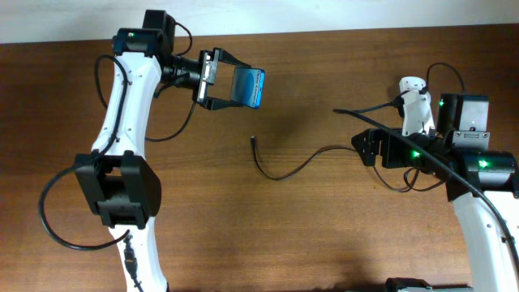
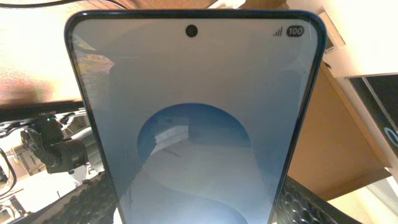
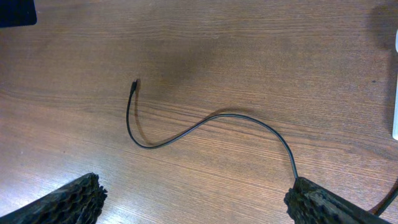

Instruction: Plug charger to phone and switch on socket

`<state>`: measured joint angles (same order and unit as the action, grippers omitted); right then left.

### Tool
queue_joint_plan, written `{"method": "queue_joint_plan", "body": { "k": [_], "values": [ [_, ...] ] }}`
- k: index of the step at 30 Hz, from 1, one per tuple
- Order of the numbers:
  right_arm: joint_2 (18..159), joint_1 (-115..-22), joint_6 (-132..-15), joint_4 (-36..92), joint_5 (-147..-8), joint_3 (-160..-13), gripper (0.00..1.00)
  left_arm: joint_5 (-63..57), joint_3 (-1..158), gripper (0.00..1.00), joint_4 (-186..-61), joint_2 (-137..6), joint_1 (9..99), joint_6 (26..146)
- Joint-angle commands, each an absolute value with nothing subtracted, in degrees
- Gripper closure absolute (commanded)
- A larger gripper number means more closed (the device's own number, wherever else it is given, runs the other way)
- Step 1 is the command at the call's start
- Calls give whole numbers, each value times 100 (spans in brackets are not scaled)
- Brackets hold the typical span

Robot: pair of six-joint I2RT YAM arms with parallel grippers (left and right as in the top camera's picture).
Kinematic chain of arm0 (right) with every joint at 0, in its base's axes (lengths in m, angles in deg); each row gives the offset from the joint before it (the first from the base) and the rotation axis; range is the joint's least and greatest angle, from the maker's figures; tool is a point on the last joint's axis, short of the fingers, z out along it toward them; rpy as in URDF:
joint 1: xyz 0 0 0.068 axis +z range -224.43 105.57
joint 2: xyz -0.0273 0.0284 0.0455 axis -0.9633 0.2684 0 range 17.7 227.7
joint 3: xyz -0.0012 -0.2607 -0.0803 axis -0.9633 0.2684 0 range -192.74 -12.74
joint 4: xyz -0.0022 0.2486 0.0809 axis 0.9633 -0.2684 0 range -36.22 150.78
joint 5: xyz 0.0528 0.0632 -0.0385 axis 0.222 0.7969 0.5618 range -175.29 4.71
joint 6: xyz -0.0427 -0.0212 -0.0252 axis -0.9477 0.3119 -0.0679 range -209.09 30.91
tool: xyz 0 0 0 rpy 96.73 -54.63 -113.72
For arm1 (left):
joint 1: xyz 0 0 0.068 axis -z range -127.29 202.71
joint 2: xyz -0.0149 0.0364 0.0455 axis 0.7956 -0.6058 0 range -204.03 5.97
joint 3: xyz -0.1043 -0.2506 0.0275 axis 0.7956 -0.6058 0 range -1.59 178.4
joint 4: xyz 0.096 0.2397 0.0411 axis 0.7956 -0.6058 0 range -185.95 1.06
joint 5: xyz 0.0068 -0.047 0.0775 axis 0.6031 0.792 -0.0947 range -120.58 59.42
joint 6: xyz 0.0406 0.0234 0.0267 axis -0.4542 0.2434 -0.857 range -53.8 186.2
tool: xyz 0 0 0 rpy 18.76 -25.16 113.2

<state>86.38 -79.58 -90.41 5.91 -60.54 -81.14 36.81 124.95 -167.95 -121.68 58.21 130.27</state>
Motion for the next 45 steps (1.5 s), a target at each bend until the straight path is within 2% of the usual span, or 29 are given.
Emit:
{"method": "queue_joint_plan", "body": {
  "k": [1, 9, 12, 16, 18, 22, 25, 27, 29, 31, 35, 38, 41, 45],
  "values": [
    [8632, -7932, -9037, 610, -6043, -8206, 2, 3841, 12584, 100, -16784, -12166, 5823, 12951],
    [8632, -7932, -9037, 610, -6043, -8206, 2, 3825, 12584, 100, -16784, -12166, 5834, 12949],
    [8632, -7932, -9034, 610, -6043, -8206, 2, 3358, 12584, 100, -16790, -12166, 5891, 12951],
    [8632, -7932, -9037, 610, -6043, -8206, 1, 2097, 12584, 100, -16790, -12166, 6326, 12953],
    [8632, -7932, -9037, 610, -6043, -8206, 2, 958, 12584, 100, -16788, -12166, 6754, 12960],
    [8632, -7932, -9034, 610, -6041, -8206, 2, -19, 12584, 100, -16821, -12166, 7176, 13161],
    [8632, -7932, -9010, 652, -5973, -8206, 2, -65, 12584, 100, -16823, -12166, 7298, 13347],
    [8634, -7932, -9010, 746, -5390, -8206, 1, -63, 12584, 100, -16827, -12166, 7322, 13637],
    [8735, -7932, -8429, 940, -5077, -8204, 1, 5, 12584, 100, -16825, -12166, 7336, 14022],
    [9019, -7929, -7598, 1071, -5077, -8204, 8, 341, 12584, 100, -16827, -12166, 7336, 14039],
    [9679, -7807, -6405, 1568, -4616, -8204, 10, 678, 12584, 100, -16799, -12166, 7336, 14361],
    [9991, -7322, -5701, 2166, -4587, -8204, 12, 678, 12584, 100, -16779, -12166, 7336, 14549],
    [10020, -6649, -5231, 3006, -4841, -8204, 22, 877, 12584, 100, -16712, -12166, 7336, 14745],
    [10105, -6153, -4479, 3065, -5449, -8204, 26, 1065, 12584, 100, -16694, -12166, 7336, 14761]
  ]
}}
